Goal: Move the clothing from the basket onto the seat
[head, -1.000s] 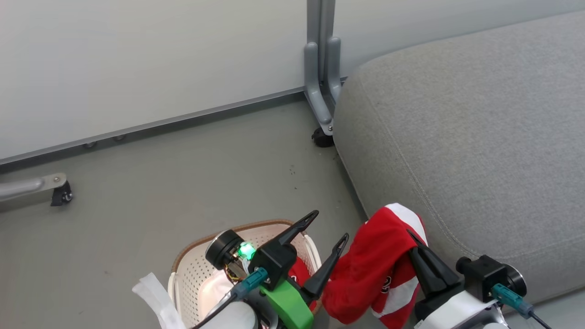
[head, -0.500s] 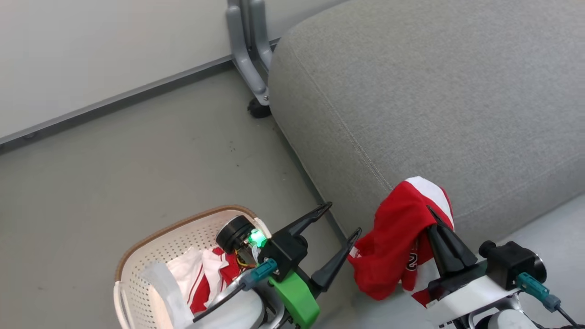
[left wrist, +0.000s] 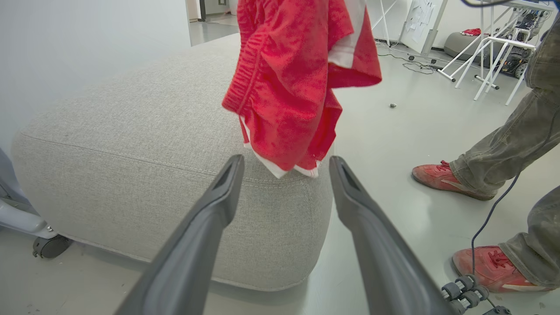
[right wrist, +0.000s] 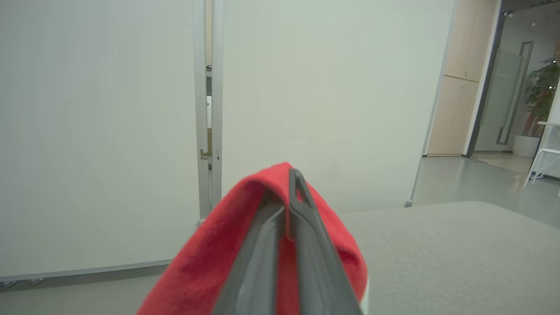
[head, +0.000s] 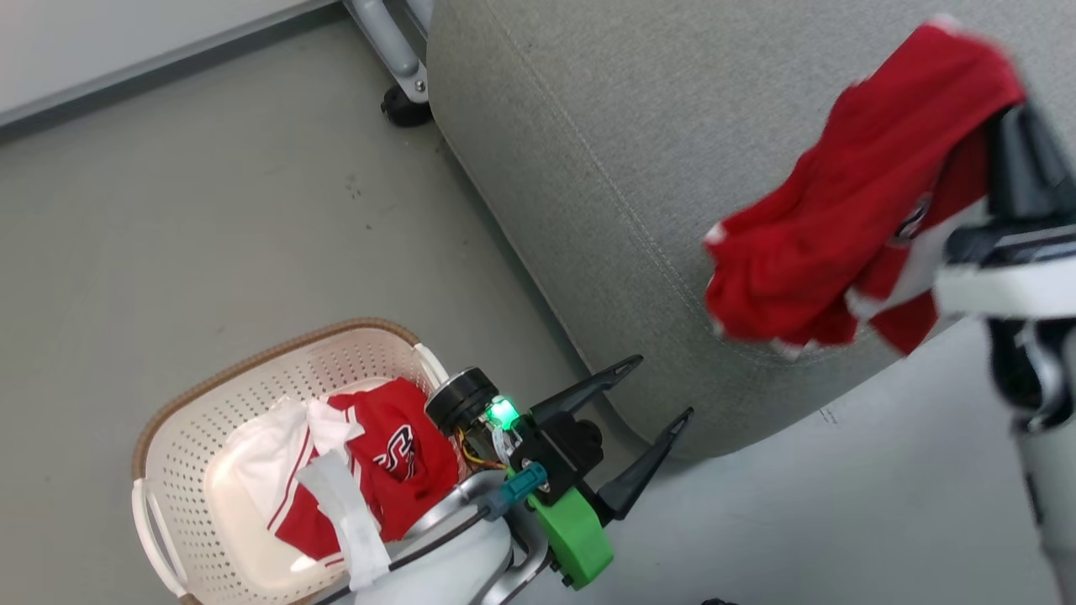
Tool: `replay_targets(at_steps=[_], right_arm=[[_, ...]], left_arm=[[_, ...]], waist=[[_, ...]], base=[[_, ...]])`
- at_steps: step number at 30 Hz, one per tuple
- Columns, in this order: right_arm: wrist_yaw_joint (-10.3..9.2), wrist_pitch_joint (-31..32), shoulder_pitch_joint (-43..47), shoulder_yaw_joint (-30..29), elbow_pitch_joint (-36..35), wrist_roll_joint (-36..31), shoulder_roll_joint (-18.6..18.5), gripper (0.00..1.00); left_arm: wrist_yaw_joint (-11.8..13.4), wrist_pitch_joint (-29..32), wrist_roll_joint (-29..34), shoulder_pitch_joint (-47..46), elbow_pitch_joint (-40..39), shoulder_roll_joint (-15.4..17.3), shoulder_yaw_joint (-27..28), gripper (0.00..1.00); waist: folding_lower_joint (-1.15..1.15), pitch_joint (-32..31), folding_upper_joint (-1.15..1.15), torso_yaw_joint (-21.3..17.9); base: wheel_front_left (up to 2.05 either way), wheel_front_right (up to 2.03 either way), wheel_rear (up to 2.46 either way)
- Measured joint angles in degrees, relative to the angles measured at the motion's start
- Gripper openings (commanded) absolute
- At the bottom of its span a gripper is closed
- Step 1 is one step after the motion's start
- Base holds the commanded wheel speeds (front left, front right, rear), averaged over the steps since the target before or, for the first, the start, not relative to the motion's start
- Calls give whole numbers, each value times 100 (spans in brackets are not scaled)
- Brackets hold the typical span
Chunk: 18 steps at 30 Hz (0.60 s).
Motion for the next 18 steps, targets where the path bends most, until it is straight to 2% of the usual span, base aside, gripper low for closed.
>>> replay_targets(at_steps=[7,11,14,18], right_arm=[[0,-1,-1874,-758,537,374,-1180,0],[0,-1,-2541,-957,1028,428,-1817,0],[0,0,-2751,-1004,1417,417,-2041,0],[1,0,-2743,-967,2014,354,-2067,0]], left_arm=[[-52,-14,186,-410,40,-53,-130,100],[5,-23,361,-567,24,-37,-136,100],[52,-24,428,-677,24,-30,-135,100],[77,-51,470,-781,36,-60,-164,100]], waist=[[0,697,0,277],[1,1135,0,520],[1,1460,0,708],[1,1864,0,973]], base=[[0,0,0],[0,0,0],[0,0,0],[0,0,0]])
